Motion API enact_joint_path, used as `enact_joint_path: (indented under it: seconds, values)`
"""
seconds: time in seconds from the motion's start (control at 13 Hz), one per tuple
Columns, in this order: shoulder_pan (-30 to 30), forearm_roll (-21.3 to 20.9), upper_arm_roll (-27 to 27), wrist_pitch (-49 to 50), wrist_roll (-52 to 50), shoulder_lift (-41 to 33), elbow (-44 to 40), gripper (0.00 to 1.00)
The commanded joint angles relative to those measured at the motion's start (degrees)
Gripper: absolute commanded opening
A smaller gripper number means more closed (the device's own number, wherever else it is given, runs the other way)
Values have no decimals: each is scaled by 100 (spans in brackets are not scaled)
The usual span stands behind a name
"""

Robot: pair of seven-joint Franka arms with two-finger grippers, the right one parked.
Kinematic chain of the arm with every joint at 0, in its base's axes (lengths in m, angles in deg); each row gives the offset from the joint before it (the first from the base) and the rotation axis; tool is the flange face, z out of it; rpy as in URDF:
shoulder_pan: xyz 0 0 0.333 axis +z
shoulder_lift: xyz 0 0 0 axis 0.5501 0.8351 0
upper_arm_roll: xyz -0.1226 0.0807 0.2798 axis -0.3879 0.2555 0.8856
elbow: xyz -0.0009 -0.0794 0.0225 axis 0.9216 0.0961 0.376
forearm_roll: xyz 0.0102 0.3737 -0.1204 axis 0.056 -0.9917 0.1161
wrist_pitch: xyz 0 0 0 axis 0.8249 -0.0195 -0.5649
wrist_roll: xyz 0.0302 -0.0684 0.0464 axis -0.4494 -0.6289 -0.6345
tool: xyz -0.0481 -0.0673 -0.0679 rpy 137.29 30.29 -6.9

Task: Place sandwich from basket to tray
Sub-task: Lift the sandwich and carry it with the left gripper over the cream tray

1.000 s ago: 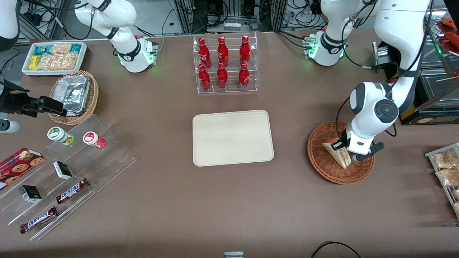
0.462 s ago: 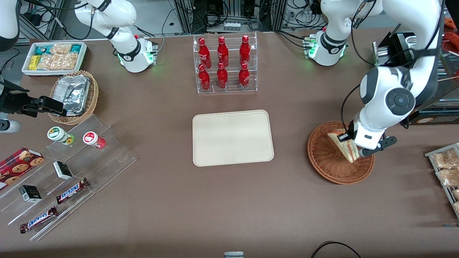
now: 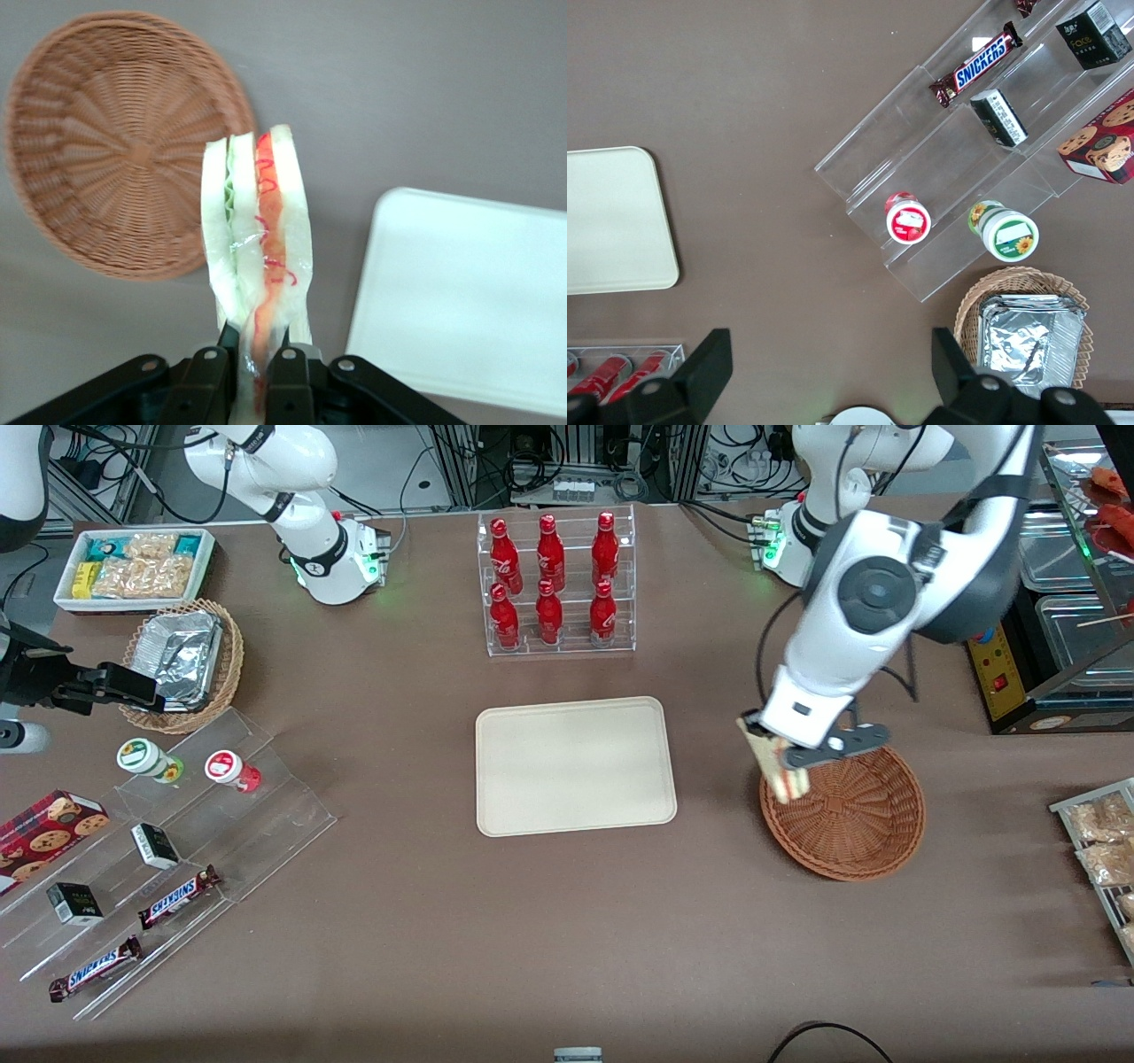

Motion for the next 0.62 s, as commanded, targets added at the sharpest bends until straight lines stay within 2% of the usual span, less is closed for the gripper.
enact_joint_path:
  seconds: [0.0, 0.31, 0.54]
  values:
    - [-567, 134, 12, 78, -198, 568, -604, 0]
    - [-1324, 197, 12, 43, -216, 1710, -1448, 0]
    - [-1799, 127, 12, -569, -575, 2282, -1547, 0]
